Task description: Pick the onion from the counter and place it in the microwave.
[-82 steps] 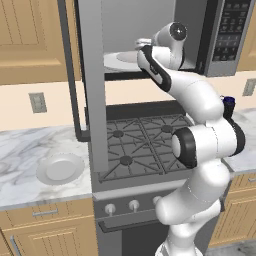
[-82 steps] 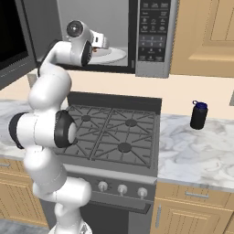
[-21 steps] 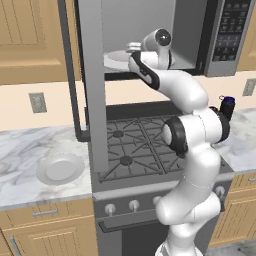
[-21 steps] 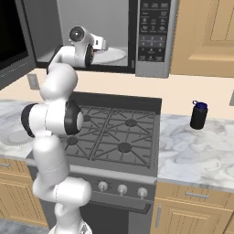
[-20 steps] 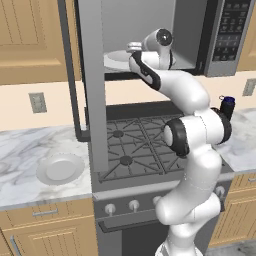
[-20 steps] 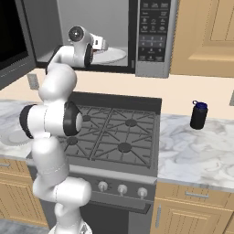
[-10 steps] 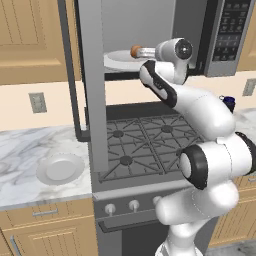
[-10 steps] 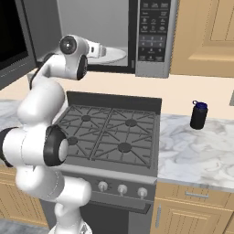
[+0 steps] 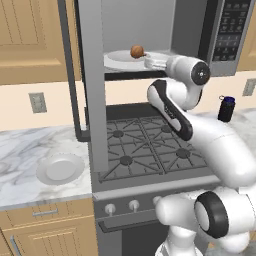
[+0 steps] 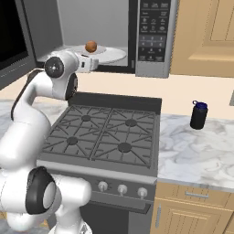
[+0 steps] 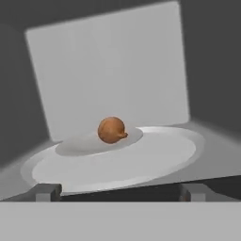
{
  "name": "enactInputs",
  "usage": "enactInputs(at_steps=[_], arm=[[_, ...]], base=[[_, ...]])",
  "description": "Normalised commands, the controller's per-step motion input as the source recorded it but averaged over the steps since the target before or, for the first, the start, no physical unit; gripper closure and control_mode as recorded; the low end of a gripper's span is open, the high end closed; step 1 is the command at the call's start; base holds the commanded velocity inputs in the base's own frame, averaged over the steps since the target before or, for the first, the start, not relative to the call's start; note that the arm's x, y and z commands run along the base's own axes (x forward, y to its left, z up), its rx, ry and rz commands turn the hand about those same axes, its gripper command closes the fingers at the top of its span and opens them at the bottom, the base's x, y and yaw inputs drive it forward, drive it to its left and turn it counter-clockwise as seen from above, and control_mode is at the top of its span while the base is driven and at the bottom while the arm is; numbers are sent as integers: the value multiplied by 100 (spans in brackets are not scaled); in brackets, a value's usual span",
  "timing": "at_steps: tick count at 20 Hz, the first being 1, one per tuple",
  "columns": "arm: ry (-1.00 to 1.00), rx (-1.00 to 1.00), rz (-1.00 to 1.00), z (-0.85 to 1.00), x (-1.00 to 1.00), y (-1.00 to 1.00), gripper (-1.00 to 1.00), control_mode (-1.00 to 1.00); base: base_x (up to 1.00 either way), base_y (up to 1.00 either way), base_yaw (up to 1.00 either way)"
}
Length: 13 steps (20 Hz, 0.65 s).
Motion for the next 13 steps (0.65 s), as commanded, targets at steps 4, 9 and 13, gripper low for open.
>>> enactInputs(at_steps=[4,9,13], arm=[[7,6,-5,12,-100,0,-100,-100],[39,0,-7,-1,-100,11,-100,-100],[55,0,-3,-26,-100,16,-100,-100]], base=[[0,0,0],[0,0,0],[0,0,0]])
